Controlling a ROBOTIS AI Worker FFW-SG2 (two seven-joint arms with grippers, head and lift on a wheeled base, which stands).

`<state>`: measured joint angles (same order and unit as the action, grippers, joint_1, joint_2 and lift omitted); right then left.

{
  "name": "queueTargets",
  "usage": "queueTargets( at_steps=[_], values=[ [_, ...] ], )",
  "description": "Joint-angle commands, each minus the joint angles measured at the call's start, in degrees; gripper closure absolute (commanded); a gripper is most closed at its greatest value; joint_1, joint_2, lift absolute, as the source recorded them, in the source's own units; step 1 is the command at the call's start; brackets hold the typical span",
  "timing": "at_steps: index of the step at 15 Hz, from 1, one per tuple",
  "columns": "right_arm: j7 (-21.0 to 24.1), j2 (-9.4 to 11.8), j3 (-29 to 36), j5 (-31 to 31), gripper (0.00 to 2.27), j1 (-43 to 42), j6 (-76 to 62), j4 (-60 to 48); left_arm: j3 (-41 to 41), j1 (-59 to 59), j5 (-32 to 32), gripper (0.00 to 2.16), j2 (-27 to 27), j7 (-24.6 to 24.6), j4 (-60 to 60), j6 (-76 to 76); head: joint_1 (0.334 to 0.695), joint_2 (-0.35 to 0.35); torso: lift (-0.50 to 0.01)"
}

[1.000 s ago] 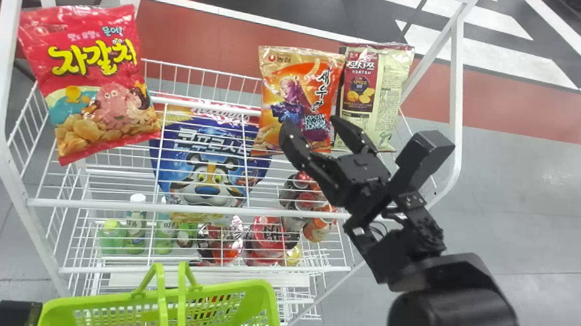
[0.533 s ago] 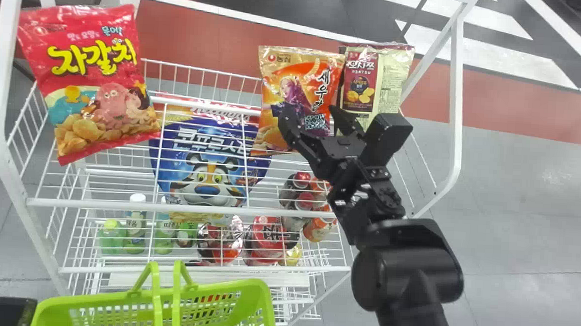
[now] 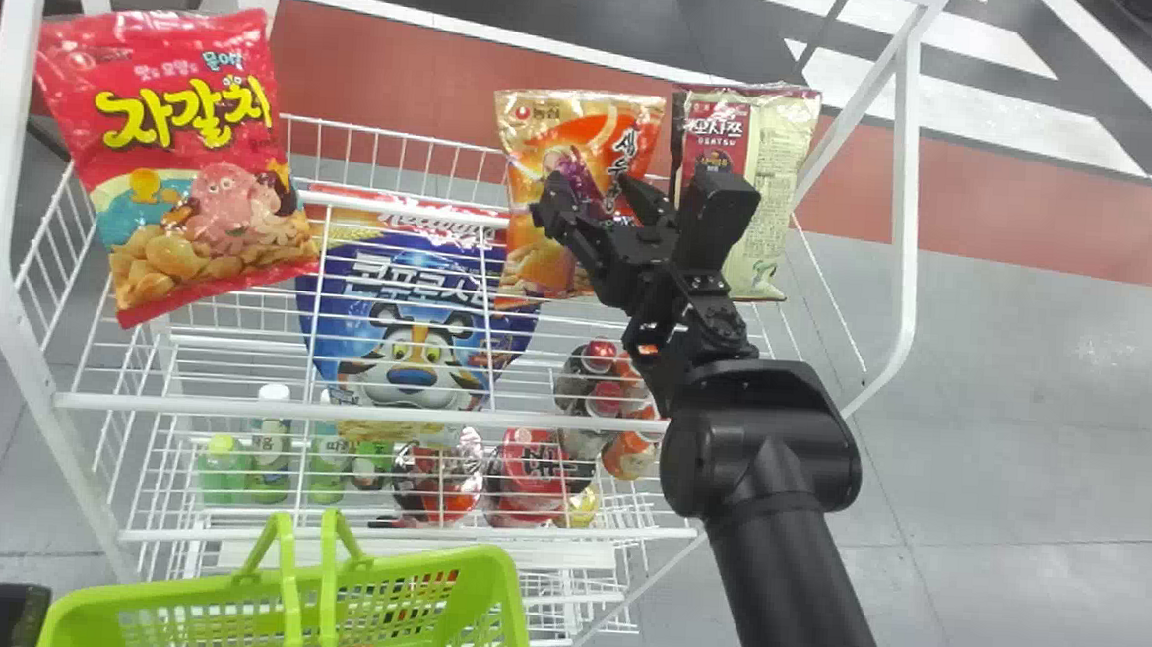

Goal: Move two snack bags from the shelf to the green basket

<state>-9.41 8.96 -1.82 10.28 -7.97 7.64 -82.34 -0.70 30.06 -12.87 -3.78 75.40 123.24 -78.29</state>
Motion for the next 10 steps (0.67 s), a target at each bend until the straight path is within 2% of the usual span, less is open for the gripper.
queueTargets(
  at_steps=[1,2,3,7,10],
  values=[
    [-0.3,-0.2,-0.5,0.1,1.87,-0.3,4.1,0.2,0.2,-0.4,-0.2,2.11,0.0,0.0,-0.5,0.1,0.695,-0.323,-0.018],
    [-0.3,-0.1,-0.6,0.2,2.09,0.0,4.6,0.0,0.2,-0.5,-0.3,2.11,0.0,0.0,-0.6,0.1,0.695,-0.318,-0.018],
    [-0.3,-0.1,-0.6,0.2,2.17,0.3,4.8,-0.7,0.2,-0.5,-0.3,2.11,0.0,0.0,-0.7,0.1,0.695,-0.314,-0.018],
    [-0.3,0.2,-0.3,1.1,2.19,4.1,6.9,-7.6,0.2,-0.5,-0.2,2.11,0.1,-0.1,-0.5,0.1,0.695,-0.308,-0.018],
    [-0.3,1.0,1.3,4.3,2.19,8.3,11.7,-17.9,0.0,-0.4,0.0,2.11,0.4,-0.3,-0.2,-0.1,0.695,-0.307,-0.018]
  ],
)
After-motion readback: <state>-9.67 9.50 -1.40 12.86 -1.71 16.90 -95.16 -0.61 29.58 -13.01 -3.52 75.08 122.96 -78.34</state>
